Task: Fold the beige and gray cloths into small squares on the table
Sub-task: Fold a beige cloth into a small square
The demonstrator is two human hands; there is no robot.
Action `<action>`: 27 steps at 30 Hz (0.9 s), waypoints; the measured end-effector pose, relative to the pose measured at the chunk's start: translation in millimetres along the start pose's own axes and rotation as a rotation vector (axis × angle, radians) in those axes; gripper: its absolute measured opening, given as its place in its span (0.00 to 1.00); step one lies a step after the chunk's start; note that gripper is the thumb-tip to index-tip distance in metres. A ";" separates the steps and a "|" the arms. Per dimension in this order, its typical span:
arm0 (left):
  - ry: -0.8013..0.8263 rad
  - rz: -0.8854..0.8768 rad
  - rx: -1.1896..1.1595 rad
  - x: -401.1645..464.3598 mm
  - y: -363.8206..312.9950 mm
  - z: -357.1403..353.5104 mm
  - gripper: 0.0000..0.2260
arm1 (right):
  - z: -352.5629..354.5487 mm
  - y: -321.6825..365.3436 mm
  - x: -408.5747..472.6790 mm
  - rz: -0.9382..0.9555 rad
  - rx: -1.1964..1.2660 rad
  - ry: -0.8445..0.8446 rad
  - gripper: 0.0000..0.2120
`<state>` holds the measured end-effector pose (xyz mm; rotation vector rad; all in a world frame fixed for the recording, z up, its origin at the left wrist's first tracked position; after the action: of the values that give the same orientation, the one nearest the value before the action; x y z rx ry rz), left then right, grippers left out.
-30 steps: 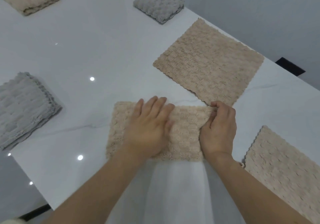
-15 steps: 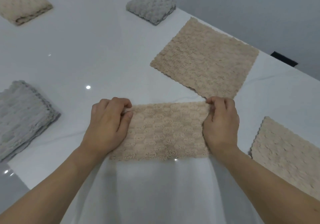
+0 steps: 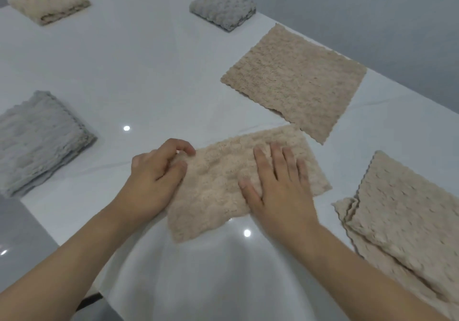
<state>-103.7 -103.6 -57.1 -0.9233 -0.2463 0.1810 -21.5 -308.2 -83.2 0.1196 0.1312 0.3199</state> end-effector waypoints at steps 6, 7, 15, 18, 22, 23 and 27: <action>0.373 0.013 -0.160 -30.8 -31.0 -4.4 0.17 | 13.9 -54.8 0.8 -0.156 0.025 -0.013 0.31; 0.422 -0.015 -0.053 -37.1 -29.4 -2.7 0.21 | 11.9 -61.3 0.8 -0.208 0.045 -0.008 0.31; 0.458 -0.502 0.337 -32.6 -61.5 -15.0 0.12 | 17.4 -57.6 3.4 -0.207 0.137 -0.048 0.28; 0.477 -0.479 0.210 -0.1 -85.2 -20.5 0.14 | 19.2 -55.4 1.1 -0.185 0.147 -0.064 0.28; 0.496 -0.276 -0.034 48.4 -104.3 -41.6 0.14 | 25.4 -70.1 4.5 -0.228 0.423 -0.114 0.23; 0.461 -0.261 -0.076 62.0 -108.6 -48.6 0.13 | 24.0 -77.9 5.1 -0.242 0.508 -0.128 0.21; 0.370 -0.187 -0.134 105.1 -102.2 -84.3 0.09 | 29.0 -101.5 -3.1 -0.346 0.934 -0.225 0.21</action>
<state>26.0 -201.2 -9.6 -1.0413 -0.0003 -0.1805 10.9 -407.6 -68.3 1.0431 0.0674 -0.1254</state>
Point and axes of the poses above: each hand's wrist, its own x-axis towards the middle knuckle, its own z-axis out of the back of the hand, y = z × x, the point moved 10 cm from there along x, towards the middle knuckle, and after that the axes turned 15 degrees about -z, right-handed, at the moved point
